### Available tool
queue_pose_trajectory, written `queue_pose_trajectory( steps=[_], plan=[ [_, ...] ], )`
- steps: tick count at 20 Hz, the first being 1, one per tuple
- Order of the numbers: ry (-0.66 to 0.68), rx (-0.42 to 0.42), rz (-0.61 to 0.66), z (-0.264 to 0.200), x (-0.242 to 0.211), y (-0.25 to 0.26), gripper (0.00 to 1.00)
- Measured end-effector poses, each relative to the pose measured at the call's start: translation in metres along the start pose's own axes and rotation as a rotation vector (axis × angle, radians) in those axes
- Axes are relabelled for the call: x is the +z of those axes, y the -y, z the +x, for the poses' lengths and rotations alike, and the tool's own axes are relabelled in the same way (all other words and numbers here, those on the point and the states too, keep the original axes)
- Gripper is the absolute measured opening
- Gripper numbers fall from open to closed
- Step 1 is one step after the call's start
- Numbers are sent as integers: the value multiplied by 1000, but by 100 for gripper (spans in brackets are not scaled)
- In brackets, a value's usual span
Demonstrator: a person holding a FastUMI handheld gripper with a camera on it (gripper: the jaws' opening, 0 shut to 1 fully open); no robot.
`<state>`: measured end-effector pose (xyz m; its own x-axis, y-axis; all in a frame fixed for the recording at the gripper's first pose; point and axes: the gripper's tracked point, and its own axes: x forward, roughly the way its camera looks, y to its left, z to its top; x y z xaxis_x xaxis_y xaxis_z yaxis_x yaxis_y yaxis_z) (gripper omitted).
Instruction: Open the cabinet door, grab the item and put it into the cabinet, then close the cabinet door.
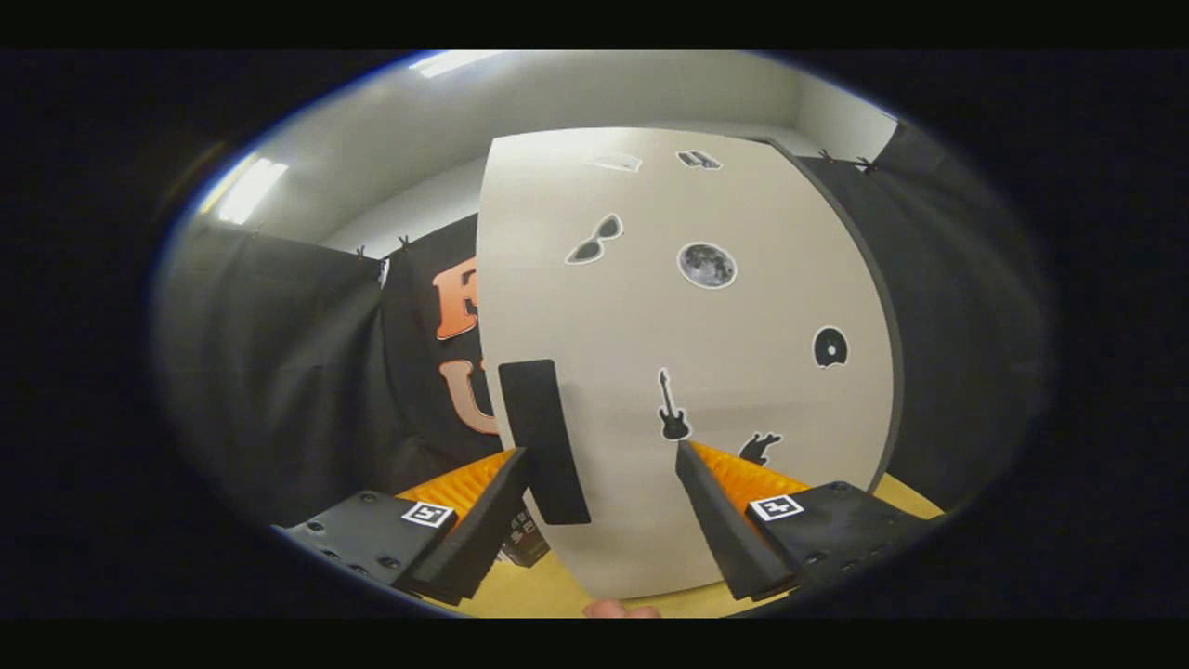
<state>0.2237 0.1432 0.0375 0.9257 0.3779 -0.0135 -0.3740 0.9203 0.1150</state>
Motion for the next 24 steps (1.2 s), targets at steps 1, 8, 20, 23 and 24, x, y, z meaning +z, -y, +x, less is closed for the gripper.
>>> queue_pose_trajectory(
  steps=[1,8,20,23,24],
  plan=[
    [-4,10,5,6,0,-1,100],
    [-13,22,26,54,-8,0,100],
    [43,16,-7,30,18,7,98],
    [65,16,-25,-2,28,17,97],
    [74,9,-38,-13,31,23,97]
  ],
)
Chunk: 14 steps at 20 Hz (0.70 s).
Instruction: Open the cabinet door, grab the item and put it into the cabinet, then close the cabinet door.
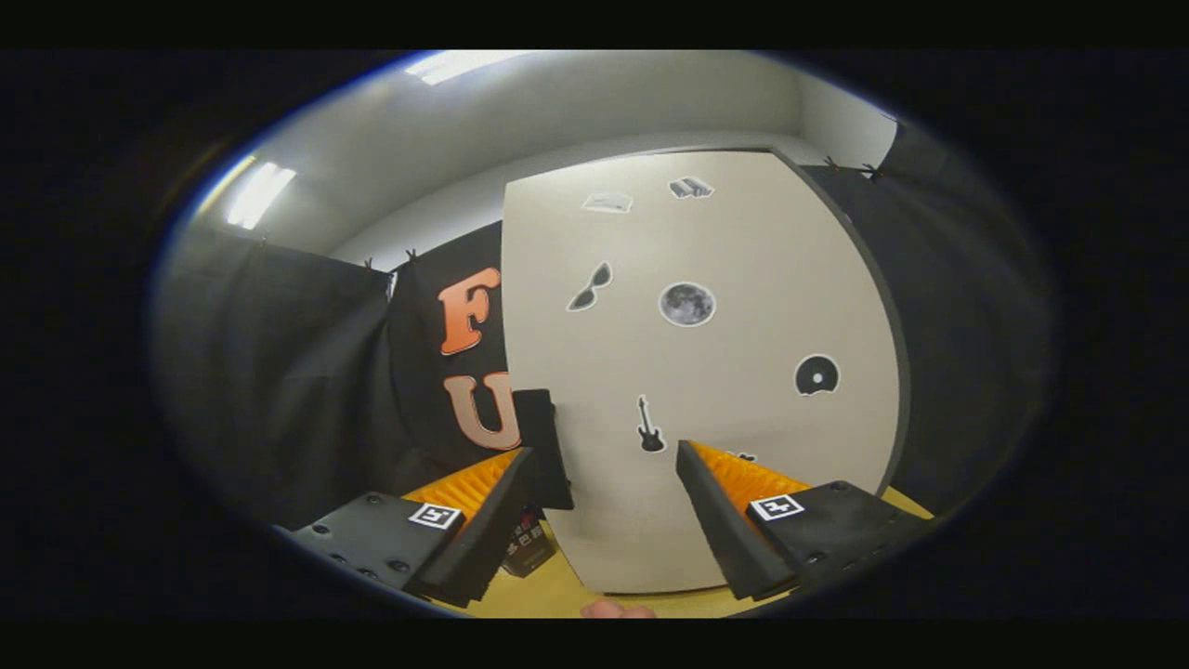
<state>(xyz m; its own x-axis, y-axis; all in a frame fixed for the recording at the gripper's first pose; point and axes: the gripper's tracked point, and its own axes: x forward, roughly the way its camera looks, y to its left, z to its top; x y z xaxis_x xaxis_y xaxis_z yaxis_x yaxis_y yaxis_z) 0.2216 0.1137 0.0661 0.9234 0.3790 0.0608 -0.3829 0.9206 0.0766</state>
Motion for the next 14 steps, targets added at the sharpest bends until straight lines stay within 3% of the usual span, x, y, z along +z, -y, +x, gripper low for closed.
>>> queue_pose_trajectory(
  steps=[14],
  plan=[
    [34,-140,-108,-173,23,99,97]
  ],
)
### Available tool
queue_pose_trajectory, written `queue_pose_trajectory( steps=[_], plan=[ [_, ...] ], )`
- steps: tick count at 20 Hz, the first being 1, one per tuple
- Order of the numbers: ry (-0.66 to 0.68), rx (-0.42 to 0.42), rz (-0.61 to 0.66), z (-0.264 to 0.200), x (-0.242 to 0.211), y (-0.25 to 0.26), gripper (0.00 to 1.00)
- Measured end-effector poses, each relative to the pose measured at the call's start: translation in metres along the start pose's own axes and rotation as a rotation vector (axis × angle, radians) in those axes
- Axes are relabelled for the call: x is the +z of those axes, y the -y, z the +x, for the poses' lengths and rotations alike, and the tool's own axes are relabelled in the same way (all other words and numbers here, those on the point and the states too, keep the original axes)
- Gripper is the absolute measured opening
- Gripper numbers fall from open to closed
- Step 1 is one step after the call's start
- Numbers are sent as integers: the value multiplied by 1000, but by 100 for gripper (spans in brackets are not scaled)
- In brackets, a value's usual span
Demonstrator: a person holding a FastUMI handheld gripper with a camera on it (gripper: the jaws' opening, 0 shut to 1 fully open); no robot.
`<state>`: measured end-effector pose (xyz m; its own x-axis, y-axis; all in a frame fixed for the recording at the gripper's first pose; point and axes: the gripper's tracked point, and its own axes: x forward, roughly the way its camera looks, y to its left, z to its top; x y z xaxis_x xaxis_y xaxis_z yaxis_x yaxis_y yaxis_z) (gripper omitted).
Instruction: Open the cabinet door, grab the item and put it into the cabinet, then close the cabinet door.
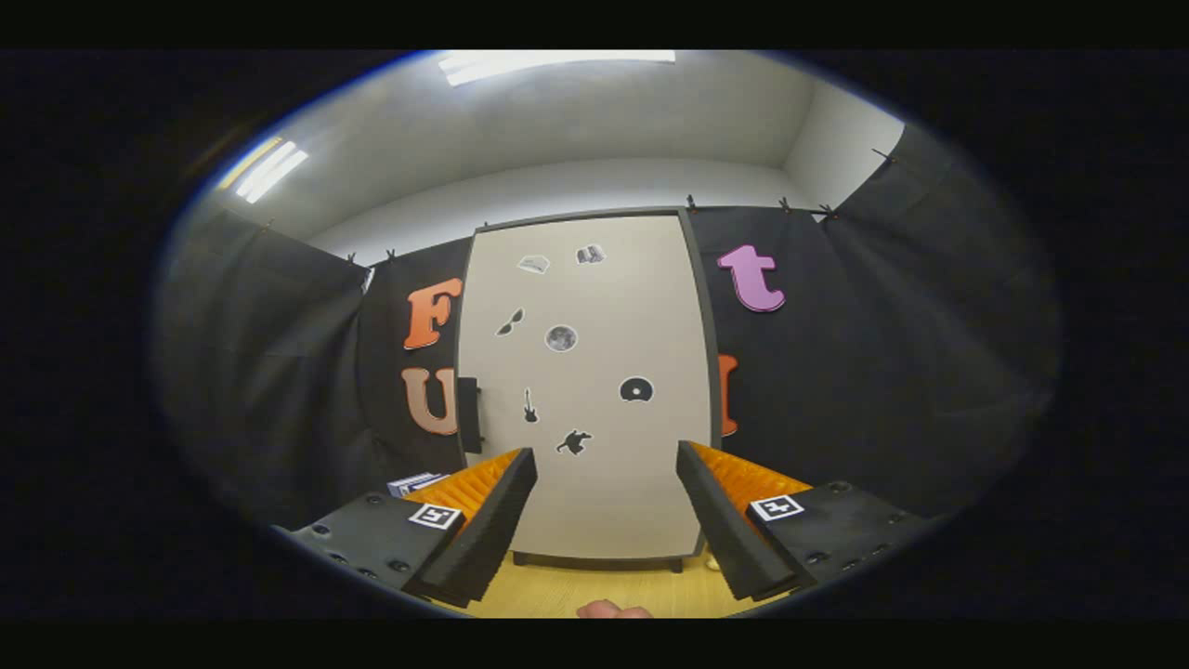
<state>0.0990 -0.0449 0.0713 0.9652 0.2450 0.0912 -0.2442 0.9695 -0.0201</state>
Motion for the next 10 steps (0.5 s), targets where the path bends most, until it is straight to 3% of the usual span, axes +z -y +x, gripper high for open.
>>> queue_pose_trajectory(
  steps=[10],
  plan=[
    [-25,-48,-48,-96,-8,43,97]
  ],
)
